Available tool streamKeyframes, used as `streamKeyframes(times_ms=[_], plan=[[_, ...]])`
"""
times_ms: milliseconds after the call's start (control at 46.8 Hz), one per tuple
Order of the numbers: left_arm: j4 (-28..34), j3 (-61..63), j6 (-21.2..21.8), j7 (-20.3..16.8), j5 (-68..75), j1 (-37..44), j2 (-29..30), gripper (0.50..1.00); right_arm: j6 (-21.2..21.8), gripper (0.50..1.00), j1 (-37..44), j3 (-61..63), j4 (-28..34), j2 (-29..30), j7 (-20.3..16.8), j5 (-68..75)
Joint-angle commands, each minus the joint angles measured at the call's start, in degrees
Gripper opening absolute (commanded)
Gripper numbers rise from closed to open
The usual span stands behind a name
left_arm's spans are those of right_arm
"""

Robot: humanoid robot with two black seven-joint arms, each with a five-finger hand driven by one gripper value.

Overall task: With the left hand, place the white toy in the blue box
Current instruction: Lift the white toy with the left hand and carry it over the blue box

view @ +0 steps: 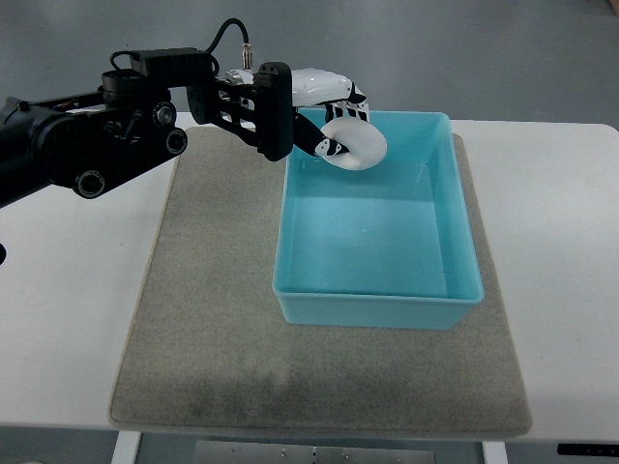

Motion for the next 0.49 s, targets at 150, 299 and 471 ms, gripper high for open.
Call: streamKeyframes(times_ms=[150, 299, 471], plan=[[0.27, 0.18, 0.01, -0.01, 0.09, 1.62, -2.11, 0.500, -0.04, 0.936, 0.00, 0.00, 0.00, 0.00, 0.00, -0.02], [0.45, 0.53, -0.08, -0.01, 0.09, 2.50, -2.47, 0.500, -0.04, 0.936, 0.00, 0.00, 0.00, 0.00, 0.00, 0.06], [0.36, 0.53, -0.08, -0.10, 0.09, 2.76, -2.47, 0.500, -0.04, 0.936, 0.00, 0.00, 0.00, 0.00, 0.00, -0.02]])
